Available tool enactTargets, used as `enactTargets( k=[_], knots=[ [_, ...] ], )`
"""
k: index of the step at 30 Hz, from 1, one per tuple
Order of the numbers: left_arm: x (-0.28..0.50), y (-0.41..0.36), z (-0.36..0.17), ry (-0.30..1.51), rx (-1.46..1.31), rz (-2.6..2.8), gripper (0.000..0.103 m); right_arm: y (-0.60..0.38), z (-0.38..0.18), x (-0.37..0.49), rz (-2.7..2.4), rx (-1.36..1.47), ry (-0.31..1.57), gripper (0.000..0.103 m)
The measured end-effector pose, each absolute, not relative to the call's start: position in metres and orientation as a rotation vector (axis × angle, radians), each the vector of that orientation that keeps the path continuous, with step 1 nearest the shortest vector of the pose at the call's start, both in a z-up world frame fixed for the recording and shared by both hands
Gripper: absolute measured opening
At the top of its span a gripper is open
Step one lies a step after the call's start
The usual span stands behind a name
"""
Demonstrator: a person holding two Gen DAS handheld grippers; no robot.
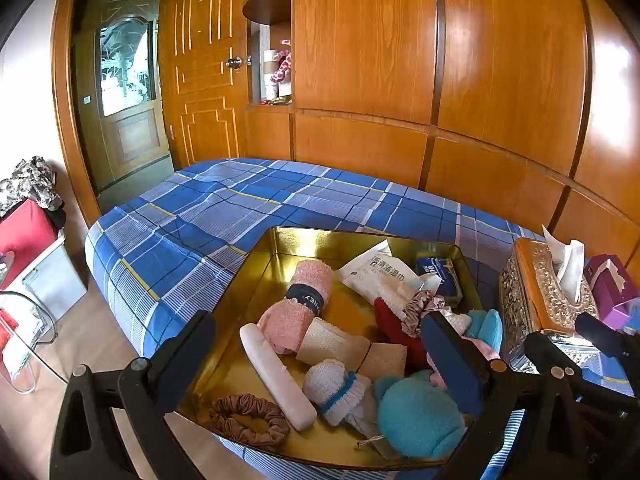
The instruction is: Organize soft objects
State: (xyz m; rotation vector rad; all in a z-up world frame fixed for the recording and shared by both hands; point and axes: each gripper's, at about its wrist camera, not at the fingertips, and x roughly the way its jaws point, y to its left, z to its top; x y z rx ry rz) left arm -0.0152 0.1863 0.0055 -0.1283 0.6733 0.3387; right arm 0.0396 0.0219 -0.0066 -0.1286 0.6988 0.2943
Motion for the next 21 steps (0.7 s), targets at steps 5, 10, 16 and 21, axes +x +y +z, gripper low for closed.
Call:
enactTargets(
  k=[5,10,16,21],
  knots=[
    [-0.015,0.1854,0.0061,0.672,-0.129,0.336,0.103,0.0209,-0.0076,0.0387,0.293,-0.13,0.701,0.071],
    [-0.0151,0.1849,0.0065,0.675,-0.132,0.332,0.103,0.0198,-0.0068,0.0376,0.293,-0.133,0.698,0.071],
    [-0.0154,0.1836,0.0063,0.676,-0.128,0.328,0.103,0.0172,-0.0067,0.0367,0.289,-0.133,0.699,0.071],
    [-0.0166,0.1827,0.0062,0.668,-0.121,0.319,0.103,0.0159,-0.0076,0.0365,0.289,-0.132,0.7,0.071]
  ],
)
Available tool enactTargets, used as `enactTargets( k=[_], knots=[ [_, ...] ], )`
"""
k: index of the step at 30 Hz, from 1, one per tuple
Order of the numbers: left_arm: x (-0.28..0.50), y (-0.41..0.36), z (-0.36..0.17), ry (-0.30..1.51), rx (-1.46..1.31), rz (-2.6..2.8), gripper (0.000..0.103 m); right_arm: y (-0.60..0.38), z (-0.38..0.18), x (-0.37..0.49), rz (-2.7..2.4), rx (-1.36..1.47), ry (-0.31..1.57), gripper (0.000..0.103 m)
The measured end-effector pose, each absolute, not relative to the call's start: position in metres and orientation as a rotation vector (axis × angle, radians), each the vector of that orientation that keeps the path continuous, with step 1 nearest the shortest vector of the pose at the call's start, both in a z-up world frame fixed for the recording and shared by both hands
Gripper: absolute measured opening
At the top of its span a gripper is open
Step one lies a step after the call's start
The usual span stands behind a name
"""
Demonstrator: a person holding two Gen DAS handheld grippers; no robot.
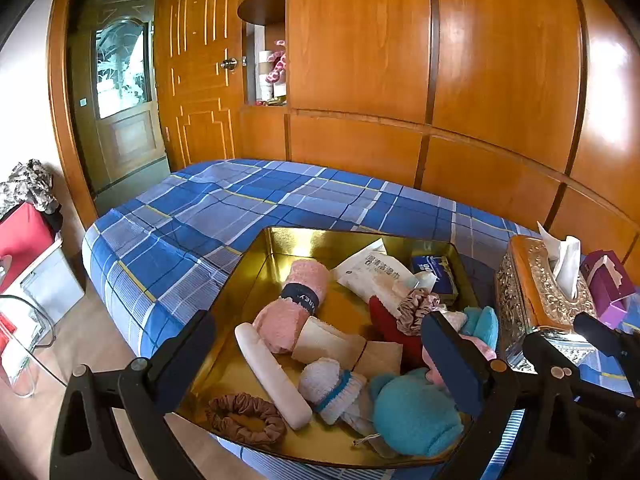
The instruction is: Organize soft objects
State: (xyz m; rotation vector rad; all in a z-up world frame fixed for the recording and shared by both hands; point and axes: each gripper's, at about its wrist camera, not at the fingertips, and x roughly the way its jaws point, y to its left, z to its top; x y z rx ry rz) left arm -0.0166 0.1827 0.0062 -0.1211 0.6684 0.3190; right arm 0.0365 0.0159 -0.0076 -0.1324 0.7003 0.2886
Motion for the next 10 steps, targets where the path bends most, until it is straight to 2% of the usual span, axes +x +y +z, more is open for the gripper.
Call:
enactTargets(
  k=[7,10],
  knots=[
    [-0.018,0.18,0.008,0.646,-0.102,0.312,0.099,0.011,-0.003,0.033,0.28,-0.123,0.677,0.071],
    [-0.017,0.18,0.007,0.649,-0.103,0.304,0.102,0.002,0.005,0.027,0.269,-0.1,0.638,0.071]
  ],
)
